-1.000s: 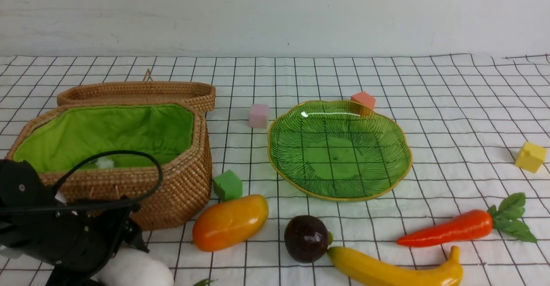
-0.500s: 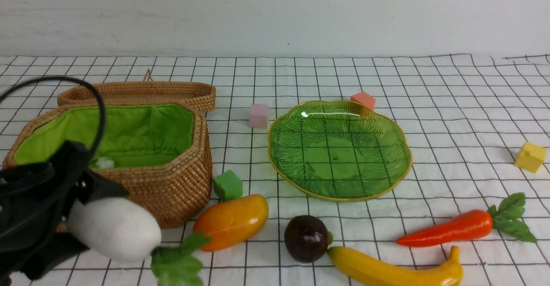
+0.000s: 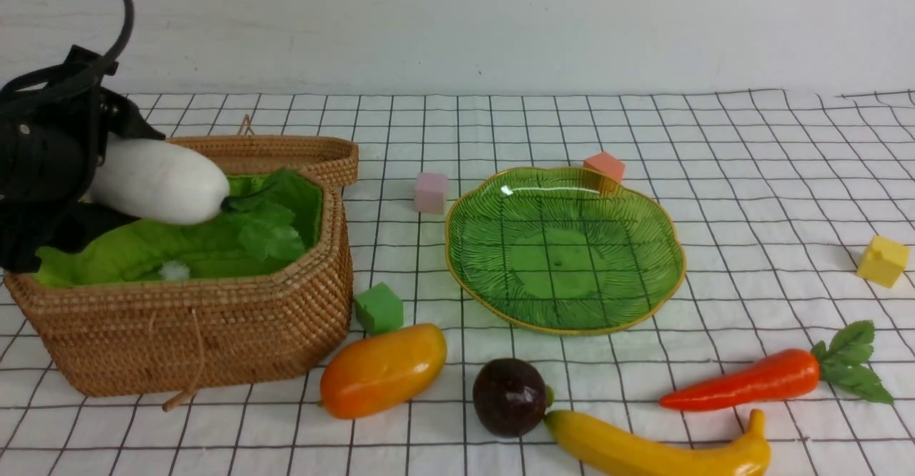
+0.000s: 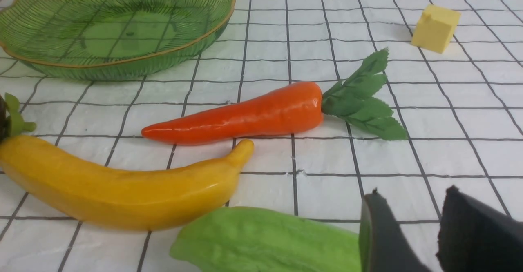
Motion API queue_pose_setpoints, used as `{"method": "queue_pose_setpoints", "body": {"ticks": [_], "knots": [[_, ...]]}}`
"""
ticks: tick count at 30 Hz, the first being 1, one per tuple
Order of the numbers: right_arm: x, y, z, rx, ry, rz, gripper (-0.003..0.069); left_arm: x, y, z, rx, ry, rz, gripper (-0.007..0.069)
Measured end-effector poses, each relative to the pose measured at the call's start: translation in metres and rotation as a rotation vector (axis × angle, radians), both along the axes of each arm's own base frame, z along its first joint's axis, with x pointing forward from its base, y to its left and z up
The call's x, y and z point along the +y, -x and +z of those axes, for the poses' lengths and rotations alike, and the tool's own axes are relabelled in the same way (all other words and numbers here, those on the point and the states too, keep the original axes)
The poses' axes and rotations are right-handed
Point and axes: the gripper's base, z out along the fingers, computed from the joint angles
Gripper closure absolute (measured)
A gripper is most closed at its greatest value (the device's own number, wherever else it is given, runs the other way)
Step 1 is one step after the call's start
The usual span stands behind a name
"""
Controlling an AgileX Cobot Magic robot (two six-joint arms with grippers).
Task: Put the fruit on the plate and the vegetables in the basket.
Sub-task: Take a daikon with your left arm and place it on the basket on the left, then grab the mango with your left arm and place it on the right plate
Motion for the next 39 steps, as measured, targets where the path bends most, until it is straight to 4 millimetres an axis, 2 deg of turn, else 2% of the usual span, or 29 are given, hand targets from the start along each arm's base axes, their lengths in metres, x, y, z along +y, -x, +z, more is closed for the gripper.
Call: {"method": "queue_pose_setpoints", "body": {"ticks": [3,21,24,27,28,29,32,33,34,35,36,39], "knots": [[0.0,0.0,0.0,0.0,0.0,0.0,0.0416,-0.001,-0.012,-0.007,0.041,0.013,-0.004,0.0069],[0.0,0.0,0.0,0.0,0.0,0.0,0.0416,0.004,-0.013,-0.007,0.04,-0.177,-0.101,0.0039],[0.0,0.0,0.0,0.0,0.0,0.0,0.0416,0.001,-0.011,0.0,0.06,-0.308,-0.253,0.0039],[0.0,0.0,0.0,0.0,0.0,0.0,0.0416,-0.02,-0.007,0.015,0.05,-0.509,-0.572,0.0039],[0.0,0.0,0.0,0.0,0.0,0.0,0.0416,-0.022,-0.006,0.016,0.048,-0.521,-0.596,0.0039],[0.0,0.0,0.0,0.0,0.0,0.0,0.0416,-0.042,0.0,0.024,0.028,-0.609,-0.806,0.0039],[0.0,0.0,0.0,0.0,0.0,0.0,0.0416,-0.082,0.016,0.027,-0.043,-0.761,-1.189,0.0038],[0.0,0.0,0.0,0.0,0.0,0.0,0.0416,-0.085,0.017,0.027,-0.049,-0.77,-1.211,0.0038],[0.0,0.0,0.0,0.0,0.0,0.0,0.0416,-0.105,0.025,0.023,-0.091,-0.841,-1.389,0.0038],[0.0,0.0,0.0,0.0,0.0,0.0,0.0416,-0.107,0.026,0.023,-0.093,-0.846,-1.408,0.0038],[0.0,0.0,0.0,0.0,0.0,0.0,0.0416,-0.12,0.029,0.018,-0.118,-0.877,-1.501,0.0038],[0.0,0.0,0.0,0.0,0.0,0.0,0.0416,-0.141,0.028,0.004,-0.147,-0.935,-1.642,0.0039]]}}
